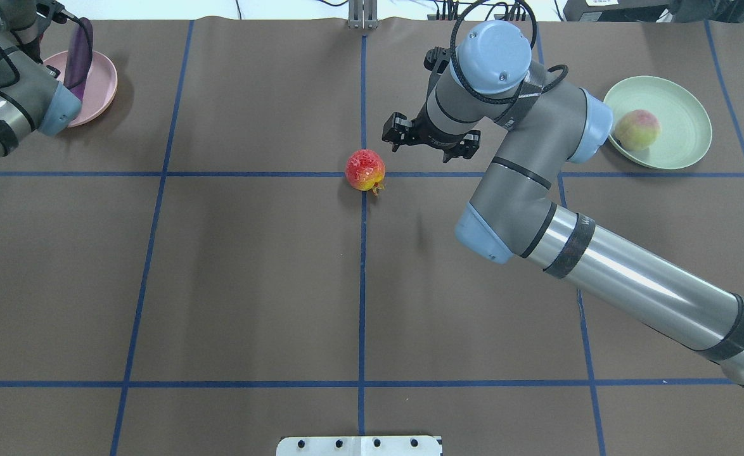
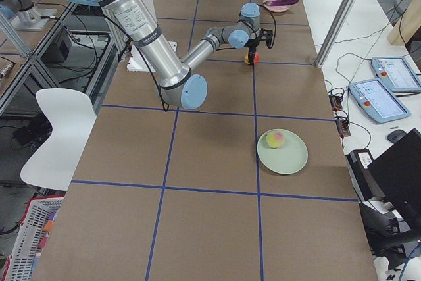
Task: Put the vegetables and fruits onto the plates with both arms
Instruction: 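Release the pepper beside the eggplant while the right gripper moves above the pomegranate, then lower the right gripper and grasp the red pomegranate while the left arm withdraws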
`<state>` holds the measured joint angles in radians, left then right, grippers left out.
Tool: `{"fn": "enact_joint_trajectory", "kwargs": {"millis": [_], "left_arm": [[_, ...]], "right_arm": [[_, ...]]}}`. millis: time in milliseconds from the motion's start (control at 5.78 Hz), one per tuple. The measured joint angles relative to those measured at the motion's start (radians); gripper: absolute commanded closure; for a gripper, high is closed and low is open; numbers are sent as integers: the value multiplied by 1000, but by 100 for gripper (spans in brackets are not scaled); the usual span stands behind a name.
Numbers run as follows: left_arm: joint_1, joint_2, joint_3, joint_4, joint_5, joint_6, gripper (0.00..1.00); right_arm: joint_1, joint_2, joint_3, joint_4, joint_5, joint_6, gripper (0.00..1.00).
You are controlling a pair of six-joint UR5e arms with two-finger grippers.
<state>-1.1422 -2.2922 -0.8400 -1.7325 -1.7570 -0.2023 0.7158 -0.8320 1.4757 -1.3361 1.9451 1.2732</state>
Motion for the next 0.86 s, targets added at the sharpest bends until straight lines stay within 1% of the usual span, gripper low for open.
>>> {"fn": "enact_joint_trajectory", "kwargs": {"millis": [173, 519, 865], "left_arm": [[0, -1, 4, -9, 0, -9, 1], [1, 2, 6, -56, -4, -42, 0], [-11, 0, -9, -65, -27, -51, 0]], "right_arm": [[-6, 0, 0, 0, -5, 3, 1], [-12, 0, 0, 3, -10, 7, 1], [-18, 4, -2, 3, -17, 5, 1]]}}
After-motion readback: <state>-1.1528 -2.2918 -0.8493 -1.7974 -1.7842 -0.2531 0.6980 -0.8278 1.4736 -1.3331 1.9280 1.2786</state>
